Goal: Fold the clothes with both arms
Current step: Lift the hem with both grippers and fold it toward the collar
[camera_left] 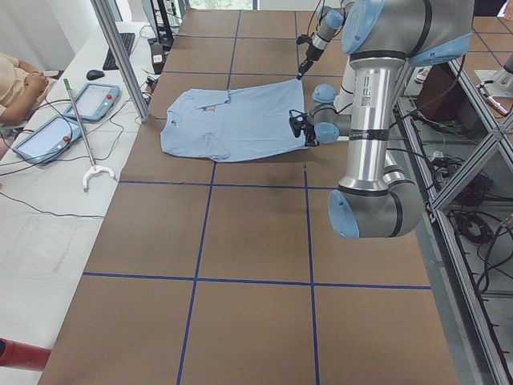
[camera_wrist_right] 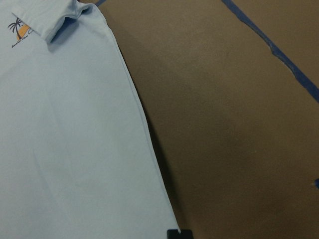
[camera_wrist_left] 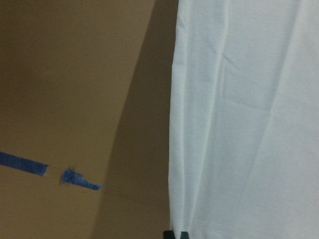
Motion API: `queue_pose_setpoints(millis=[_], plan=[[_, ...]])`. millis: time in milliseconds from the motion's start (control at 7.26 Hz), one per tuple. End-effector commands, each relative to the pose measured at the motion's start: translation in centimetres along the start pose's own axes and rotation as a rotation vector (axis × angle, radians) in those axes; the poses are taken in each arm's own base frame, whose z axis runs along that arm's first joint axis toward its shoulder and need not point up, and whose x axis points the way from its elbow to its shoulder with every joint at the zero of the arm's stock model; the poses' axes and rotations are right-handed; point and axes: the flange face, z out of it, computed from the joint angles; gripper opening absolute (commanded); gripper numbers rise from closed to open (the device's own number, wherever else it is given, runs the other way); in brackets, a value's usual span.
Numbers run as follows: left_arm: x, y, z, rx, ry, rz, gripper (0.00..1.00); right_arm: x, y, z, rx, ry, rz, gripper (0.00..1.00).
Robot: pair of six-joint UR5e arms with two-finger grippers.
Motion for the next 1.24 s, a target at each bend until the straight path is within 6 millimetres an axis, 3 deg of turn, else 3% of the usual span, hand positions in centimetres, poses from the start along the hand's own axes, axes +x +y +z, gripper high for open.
queue_pose_setpoints(millis=[0,138,276,413,551,827,1102], plan=[[0.6,-1.6,-1.3,0.036,-0.004,0.005,0.00,-1.7,-2.4,-0.7,0.021,-0.029,0.006,0.00],[2.4,-6.0,-2.8,0.120,0.022,0.116,0.00,-3.8,-5.2,-0.2,0.036,-0.033,-0.038,0.00],[3.5,-10.7,-3.8,0.204,0.023,0.195,0.00,-5.9,-9.9,0.8,0.028,-0.009,-0.058,0.00],[4.2,-14.6,-3.1,0.263,0.003,0.197,0.00,-8.1,-15.2,3.0,0.024,0.026,-0.065,0.00],[7.0,-19.2,-3.4,0.335,0.008,0.209,0.00,-11.0,-20.4,5.5,0.038,0.048,-0.093,0.00],[9.8,-27.2,0.0,0.416,-0.060,0.181,0.00,-14.8,-28.2,11.4,0.083,0.127,-0.155,0.00],[9.9,-33.7,0.9,0.486,-0.044,0.184,0.00,-19.4,-33.6,16.9,0.093,0.200,-0.100,0.00]])
